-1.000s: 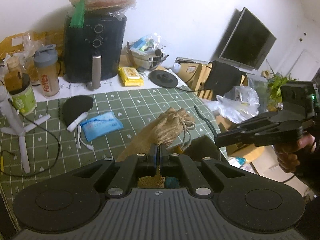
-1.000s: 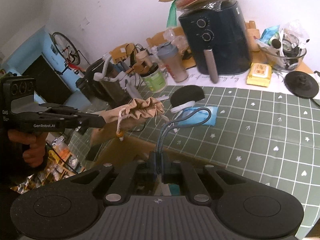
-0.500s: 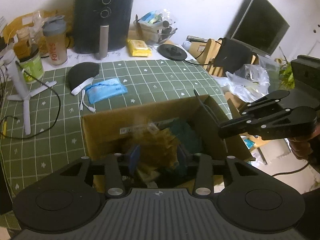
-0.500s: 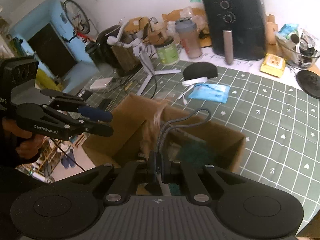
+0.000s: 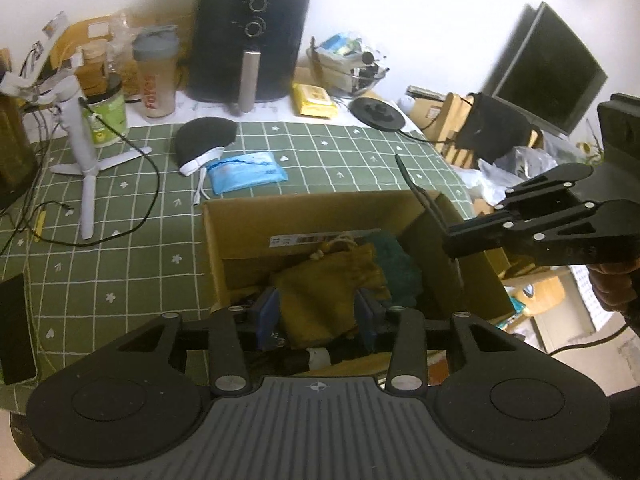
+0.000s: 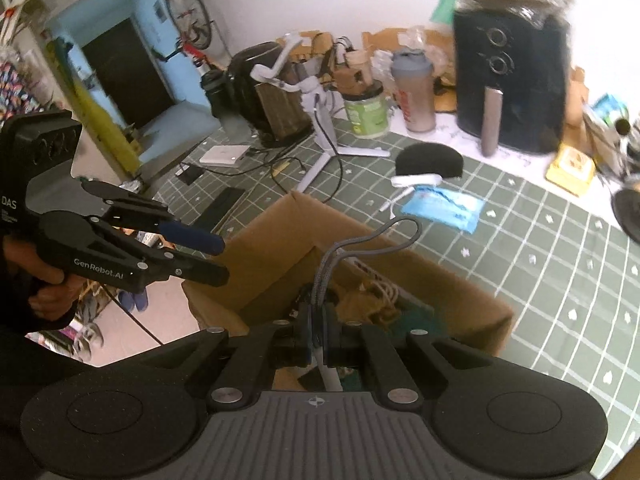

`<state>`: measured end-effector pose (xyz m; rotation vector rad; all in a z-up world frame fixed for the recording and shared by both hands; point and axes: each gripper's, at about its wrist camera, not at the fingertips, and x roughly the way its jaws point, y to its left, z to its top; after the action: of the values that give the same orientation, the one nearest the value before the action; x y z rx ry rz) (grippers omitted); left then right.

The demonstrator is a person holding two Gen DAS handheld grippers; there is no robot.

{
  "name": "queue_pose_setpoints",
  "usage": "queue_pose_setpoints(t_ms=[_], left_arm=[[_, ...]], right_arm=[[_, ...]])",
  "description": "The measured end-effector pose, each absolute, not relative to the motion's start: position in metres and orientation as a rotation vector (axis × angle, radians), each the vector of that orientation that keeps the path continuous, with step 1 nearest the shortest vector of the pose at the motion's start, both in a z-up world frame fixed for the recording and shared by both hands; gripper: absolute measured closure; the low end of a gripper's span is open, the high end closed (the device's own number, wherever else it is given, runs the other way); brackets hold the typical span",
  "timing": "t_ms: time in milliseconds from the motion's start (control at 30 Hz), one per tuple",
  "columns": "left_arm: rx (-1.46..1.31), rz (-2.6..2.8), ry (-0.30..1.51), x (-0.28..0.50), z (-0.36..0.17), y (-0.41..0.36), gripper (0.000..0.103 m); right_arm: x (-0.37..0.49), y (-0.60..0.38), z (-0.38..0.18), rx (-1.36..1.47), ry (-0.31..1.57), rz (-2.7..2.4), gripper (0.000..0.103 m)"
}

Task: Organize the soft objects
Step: 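Lower the pouch and cable into the box and open both grippers, then withdraw both open tools from the box toward the mat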

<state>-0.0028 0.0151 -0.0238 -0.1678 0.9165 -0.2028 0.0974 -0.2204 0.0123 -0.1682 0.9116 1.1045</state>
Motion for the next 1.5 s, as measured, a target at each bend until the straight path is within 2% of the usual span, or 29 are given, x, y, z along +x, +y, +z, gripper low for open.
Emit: queue_pose_setpoints(t_ms=[133,167,200,267,333,467,633,933,1100,1500], left_arm=[[-0.187,-0.17,0.915,-0.008,-0.024,0.021,0.062],[-0.191,-0.162,0.914,-0.009,-0.024,0.022,0.062],[-0.195,-0.153,0.913,-0.01,-0.023,0.023,0.062],[-0.202,-0.134,0.909,-0.011,-0.022,0.026,0.062],[-0.207,-0.115,0.907,-0.012,-0.021,0.028,0.062],[-0.211,-0.089,0.907,-0.014,-0.021,0.031,0.062],[-0.209,-0.072,0.908,-0.013,-0.021,0.032,0.062],[-0.173,-0.05,0.918,0.001,-0.02,0.03,0.061],[-0.155,-0.047,0.909,0.01,-0.019,0.029,0.044],[-0.08,-0.092,0.9,0.035,-0.014,0.023,0.042]], right_arm=[[0.094,-0.199,0.012,-0.226,0.881,1.156,0.095],[0.091,-0.192,0.011,-0.262,0.873,1.169,0.092],[0.088,-0.187,0.008,-0.297,0.873,1.172,0.085],[0.083,-0.177,0.002,-0.361,0.865,1.171,0.034],[0.08,-0.176,-0.002,-0.366,0.856,1.172,0.019],[0.087,-0.18,-0.007,-0.328,0.891,1.142,0.006],[0.094,-0.19,-0.006,-0.277,0.902,1.094,0.0],[0.103,-0.21,-0.011,-0.222,0.923,0.962,0.0],[0.108,-0.225,-0.011,-0.189,0.918,0.896,0.0],[0.127,-0.256,-0.011,-0.113,0.899,0.76,0.0]])
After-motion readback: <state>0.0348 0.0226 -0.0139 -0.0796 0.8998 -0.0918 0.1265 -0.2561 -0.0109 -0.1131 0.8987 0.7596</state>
